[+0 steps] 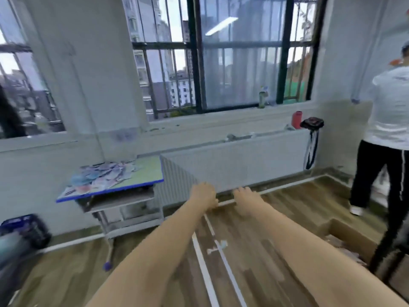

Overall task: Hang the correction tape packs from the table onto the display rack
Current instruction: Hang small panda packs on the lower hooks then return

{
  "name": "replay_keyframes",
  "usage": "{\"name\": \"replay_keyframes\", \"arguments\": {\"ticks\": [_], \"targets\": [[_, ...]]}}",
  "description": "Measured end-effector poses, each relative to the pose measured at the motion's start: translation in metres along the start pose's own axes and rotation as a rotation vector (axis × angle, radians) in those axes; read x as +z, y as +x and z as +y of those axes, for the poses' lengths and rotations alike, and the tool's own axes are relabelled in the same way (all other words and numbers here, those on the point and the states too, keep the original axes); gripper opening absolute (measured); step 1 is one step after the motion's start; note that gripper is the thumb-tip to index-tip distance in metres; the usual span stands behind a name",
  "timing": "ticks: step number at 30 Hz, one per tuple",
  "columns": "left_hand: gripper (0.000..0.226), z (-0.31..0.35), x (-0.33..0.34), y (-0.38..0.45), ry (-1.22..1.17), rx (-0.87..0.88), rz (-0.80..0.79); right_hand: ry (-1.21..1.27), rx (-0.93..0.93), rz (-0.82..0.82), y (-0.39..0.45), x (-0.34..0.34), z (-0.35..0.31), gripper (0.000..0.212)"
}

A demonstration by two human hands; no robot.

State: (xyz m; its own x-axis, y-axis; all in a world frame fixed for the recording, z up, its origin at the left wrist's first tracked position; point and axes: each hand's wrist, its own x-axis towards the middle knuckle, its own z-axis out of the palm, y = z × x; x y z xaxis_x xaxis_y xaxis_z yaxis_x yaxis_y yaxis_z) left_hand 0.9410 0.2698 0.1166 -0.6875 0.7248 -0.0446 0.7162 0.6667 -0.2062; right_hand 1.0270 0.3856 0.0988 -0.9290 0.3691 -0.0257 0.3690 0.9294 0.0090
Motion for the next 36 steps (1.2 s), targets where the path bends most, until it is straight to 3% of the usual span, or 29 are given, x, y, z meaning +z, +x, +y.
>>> {"name": "replay_keyframes", "arguments": {"ticks": [9, 26, 36], "targets": [[0.050, -0.217, 0.069, 0.023, -0.067, -0.280, -0.101, 0.025, -0.281, -0.116, 0.159, 0.014, -0.171, 0.050], [0.047, -0.469, 0.160, 0.216, -0.090, -0.593, -0.183, 0.026, -0.568, -0.214, 0.517, 0.039, -0.335, 0.048], [0.045, -0.594, 0.229, 0.297, -0.183, -0.642, -0.252, 0.015, -0.596, -0.359, 0.653, 0.089, -0.433, 0.048]]}}
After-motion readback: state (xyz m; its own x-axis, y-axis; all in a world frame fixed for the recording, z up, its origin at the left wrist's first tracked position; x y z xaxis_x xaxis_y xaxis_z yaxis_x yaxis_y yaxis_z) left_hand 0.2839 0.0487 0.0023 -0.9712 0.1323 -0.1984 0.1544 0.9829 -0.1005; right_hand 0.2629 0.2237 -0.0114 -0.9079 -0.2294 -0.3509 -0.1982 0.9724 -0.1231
